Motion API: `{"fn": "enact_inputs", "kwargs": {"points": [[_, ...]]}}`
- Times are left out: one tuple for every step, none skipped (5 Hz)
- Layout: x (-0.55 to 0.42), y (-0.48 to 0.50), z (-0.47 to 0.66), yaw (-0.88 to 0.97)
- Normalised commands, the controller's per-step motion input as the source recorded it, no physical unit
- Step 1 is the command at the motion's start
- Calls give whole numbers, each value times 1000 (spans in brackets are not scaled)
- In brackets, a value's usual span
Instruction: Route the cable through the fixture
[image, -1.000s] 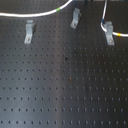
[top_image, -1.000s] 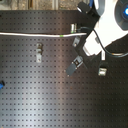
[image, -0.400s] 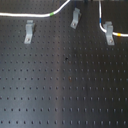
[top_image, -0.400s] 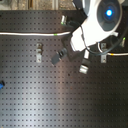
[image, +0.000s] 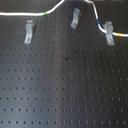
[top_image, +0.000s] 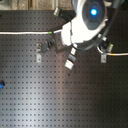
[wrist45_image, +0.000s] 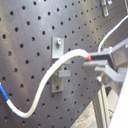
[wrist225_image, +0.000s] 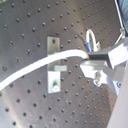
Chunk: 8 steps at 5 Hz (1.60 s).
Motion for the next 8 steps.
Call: {"fn": "enact_inputs", "kwargs": {"points": [[-683, -17, 406, 0], [-344, 109, 289, 31], [82, 24, -2, 0], [322, 91, -5, 431], [228, -45, 120, 571], [173, -126, 211, 623], [23, -111, 312, 700], [-4, -83, 303, 709]]}}
